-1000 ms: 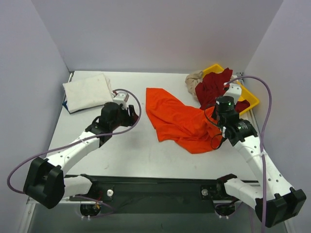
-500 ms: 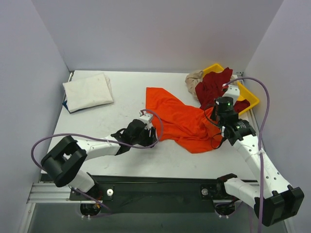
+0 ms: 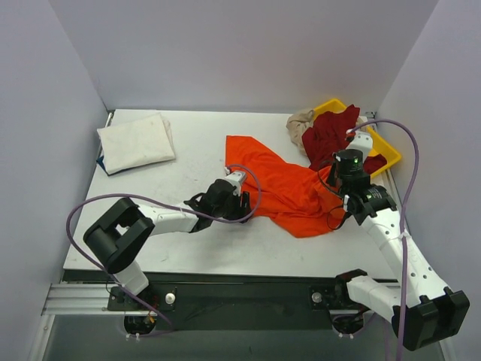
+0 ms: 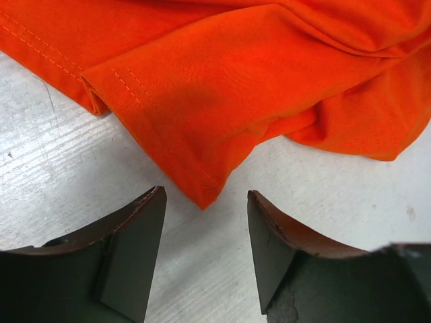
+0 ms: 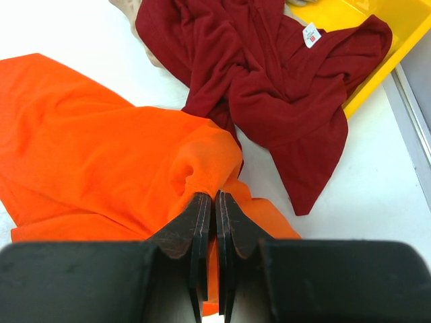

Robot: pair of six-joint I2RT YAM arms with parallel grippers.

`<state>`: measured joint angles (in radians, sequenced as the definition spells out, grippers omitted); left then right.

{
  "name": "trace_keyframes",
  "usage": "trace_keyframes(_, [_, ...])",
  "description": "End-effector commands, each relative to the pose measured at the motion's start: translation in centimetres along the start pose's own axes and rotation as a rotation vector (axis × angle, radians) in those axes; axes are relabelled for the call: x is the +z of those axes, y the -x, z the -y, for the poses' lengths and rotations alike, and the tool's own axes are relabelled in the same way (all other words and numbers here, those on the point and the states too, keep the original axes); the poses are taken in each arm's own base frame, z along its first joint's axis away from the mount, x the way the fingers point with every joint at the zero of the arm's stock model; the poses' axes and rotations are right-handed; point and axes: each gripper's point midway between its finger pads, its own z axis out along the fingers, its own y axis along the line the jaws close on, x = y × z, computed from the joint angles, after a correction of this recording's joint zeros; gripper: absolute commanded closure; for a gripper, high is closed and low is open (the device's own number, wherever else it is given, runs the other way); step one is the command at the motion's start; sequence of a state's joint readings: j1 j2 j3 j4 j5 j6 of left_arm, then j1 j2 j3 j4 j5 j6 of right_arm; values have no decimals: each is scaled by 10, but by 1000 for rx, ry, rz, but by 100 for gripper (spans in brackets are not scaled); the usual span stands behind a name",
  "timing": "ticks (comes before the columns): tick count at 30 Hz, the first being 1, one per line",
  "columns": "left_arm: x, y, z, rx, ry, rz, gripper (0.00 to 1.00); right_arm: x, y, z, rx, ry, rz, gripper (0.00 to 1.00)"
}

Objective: Fold and stack the t-shirts
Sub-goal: Flatten out the tshirt

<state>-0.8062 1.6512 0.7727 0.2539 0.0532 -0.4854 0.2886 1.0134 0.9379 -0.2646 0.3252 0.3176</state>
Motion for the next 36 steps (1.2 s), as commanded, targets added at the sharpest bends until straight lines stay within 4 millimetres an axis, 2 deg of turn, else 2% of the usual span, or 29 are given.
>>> trace_keyframes(1, [6, 17, 11, -7, -19, 35, 38, 5, 6, -3, 25, 3, 22, 100])
trace_keyframes(11, [21, 4, 9, -12, 2, -11, 40, 7, 5, -5, 22, 11, 14, 100])
trace_keyframes(14, [22, 2, 5, -9, 23, -14, 53, 8, 5, -4, 24, 8, 14, 100])
trace_keyframes(15, [22, 3, 4, -7, 27, -12, 64, 7, 5, -5, 25, 12, 13, 100])
trace_keyframes(18, [23, 0, 0, -3, 42, -18, 80, 7, 5, -5, 24, 18, 15, 100])
trace_keyframes(19, [24, 0, 0, -3, 39, -9, 95, 6, 6, -6, 26, 24, 15, 100])
trace_keyframes(20, [24, 1, 0, -2, 36, -4, 100, 6, 6, -6, 27, 24, 17, 100])
trace_keyframes(23, [14, 21, -4, -23, 2, 63, 100, 3, 5, -8, 29, 44, 15, 100])
trace_keyframes(24, [8, 32, -8, -37, -9, 91, 100, 3, 6, -10, 30, 52, 16, 100])
trace_keyframes(25, [-8, 59, -3, -52, -45, 166, 100, 1, 6, -10, 32, 61, 18, 100])
trace_keyframes(26, [-21, 75, -22, -83, -38, 204, 100, -1, 6, -14, 31, 83, 16, 100])
trace_keyframes(27, [-33, 89, -28, -94, -37, 244, 100, -2, 7, -16, 32, 94, 17, 100])
trace_keyframes(28, [-60, 112, -27, -89, -45, 316, 100, -5, 8, -17, 34, 110, 22, 100])
trace_keyframes(29, [-74, 123, -35, -93, -26, 351, 100, -7, 7, -19, 34, 126, 16, 100])
trace_keyframes(30, [-91, 137, -52, -101, 13, 396, 100, -10, 8, -21, 37, 138, 19, 100])
trace_keyframes(31, [-117, 148, -55, -83, 34, 439, 100, -15, 11, -21, 43, 151, 32, 100])
trace_keyframes(32, [-131, 155, -64, -86, 74, 472, 100, -18, 11, -22, 45, 159, 33, 100])
trace_keyframes(33, [-148, 159, -84, -101, 135, 507, 100, -20, 10, -23, 48, 172, 33, 100])
trace_keyframes(34, [-173, 164, -90, -89, 173, 551, 100, -24, 12, -22, 55, 180, 44, 99])
trace_keyframes(35, [-186, 165, -104, -99, 234, 581, 100, -26, 10, -23, 58, 187, 42, 99])
trace_keyframes(36, [-202, 163, -128, -118, 309, 610, 100, -26, 7, -23, 56, 189, 37, 99])
